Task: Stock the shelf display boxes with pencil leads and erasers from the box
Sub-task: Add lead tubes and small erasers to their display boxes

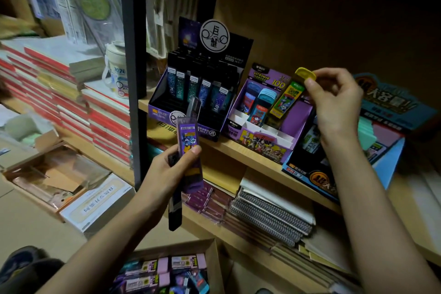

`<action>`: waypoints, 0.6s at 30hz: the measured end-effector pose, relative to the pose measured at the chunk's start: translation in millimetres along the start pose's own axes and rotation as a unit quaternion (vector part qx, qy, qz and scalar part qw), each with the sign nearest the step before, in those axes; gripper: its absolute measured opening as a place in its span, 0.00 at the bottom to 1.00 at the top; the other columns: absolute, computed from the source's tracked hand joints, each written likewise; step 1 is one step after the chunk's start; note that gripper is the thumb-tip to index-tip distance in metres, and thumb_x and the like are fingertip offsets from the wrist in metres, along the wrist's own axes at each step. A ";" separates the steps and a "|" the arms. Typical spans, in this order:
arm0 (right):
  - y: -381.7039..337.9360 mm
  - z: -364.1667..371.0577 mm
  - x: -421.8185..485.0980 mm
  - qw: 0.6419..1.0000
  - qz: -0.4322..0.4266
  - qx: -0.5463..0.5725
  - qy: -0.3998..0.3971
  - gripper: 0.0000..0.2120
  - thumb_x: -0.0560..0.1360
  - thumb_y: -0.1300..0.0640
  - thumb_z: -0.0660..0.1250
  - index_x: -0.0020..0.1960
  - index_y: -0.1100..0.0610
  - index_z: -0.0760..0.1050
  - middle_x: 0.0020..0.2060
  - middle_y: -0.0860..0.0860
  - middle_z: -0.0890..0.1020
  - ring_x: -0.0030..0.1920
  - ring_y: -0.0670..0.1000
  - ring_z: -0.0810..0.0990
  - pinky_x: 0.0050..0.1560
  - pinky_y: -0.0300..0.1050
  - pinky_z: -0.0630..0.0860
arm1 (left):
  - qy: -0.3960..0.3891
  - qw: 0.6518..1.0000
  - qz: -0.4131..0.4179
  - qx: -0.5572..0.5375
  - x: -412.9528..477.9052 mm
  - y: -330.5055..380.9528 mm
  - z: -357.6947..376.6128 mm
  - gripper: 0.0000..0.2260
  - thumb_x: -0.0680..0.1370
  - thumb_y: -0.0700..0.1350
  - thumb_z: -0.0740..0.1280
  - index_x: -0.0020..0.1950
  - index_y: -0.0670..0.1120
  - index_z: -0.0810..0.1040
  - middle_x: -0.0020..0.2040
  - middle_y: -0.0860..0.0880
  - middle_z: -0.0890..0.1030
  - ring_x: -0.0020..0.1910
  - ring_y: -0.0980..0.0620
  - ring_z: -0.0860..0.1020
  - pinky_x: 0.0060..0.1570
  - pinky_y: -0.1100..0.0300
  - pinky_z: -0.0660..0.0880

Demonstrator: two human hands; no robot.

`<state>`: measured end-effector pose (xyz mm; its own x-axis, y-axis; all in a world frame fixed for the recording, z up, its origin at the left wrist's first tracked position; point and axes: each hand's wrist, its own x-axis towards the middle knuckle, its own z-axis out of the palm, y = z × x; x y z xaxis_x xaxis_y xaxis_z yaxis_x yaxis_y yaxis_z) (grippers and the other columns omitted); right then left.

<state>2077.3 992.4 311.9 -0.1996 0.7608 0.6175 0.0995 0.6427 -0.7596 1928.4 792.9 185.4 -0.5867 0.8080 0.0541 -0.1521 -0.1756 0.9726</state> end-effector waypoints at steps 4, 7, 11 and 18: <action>13.4 3.5 -1.4 0.996 -0.042 -0.074 0.024 0.06 0.75 0.61 0.67 0.51 0.56 0.75 0.42 0.41 0.76 0.43 0.38 0.76 0.48 0.34 0.76 | -0.012 1.000 -0.001 -0.004 -1.1 -2.9 -0.1 0.10 0.67 0.60 0.69 0.41 0.55 0.80 0.37 0.52 0.81 0.37 0.53 0.82 0.37 0.61 0.80; 26.9 9.9 -5.4 0.989 -0.068 -0.131 0.021 0.05 0.74 0.61 0.68 0.50 0.57 0.77 0.44 0.47 0.79 0.42 0.41 0.76 0.44 0.28 0.72 | -0.008 1.000 -0.010 -0.012 -0.9 -5.0 -1.9 0.10 0.67 0.60 0.69 0.42 0.55 0.81 0.38 0.50 0.81 0.38 0.51 0.82 0.38 0.60 0.80; 44.5 15.9 -8.5 0.972 -0.050 -0.228 -0.025 0.06 0.74 0.61 0.69 0.51 0.60 0.78 0.48 0.55 0.80 0.44 0.49 0.78 0.43 0.33 0.72 | -0.003 0.999 -0.023 -0.026 -0.9 -5.2 -3.2 0.10 0.68 0.58 0.70 0.43 0.55 0.81 0.40 0.49 0.82 0.39 0.49 0.83 0.40 0.57 0.80; 41.7 16.8 -12.5 0.942 -0.068 -0.327 -0.032 0.09 0.76 0.60 0.65 0.55 0.61 0.78 0.54 0.57 0.76 0.49 0.49 0.74 0.46 0.32 0.64 | -0.019 0.997 -0.047 -0.058 -3.3 1.6 2.0 0.08 0.70 0.55 0.73 0.42 0.52 0.81 0.40 0.44 0.77 0.38 0.47 0.79 0.37 0.58 0.77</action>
<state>2067.5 1008.2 269.1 -0.3096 0.6736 0.6711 0.6446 0.6675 -0.3726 1931.6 791.1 187.2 -0.5353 0.8442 -0.0264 -0.2979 -0.1595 0.9412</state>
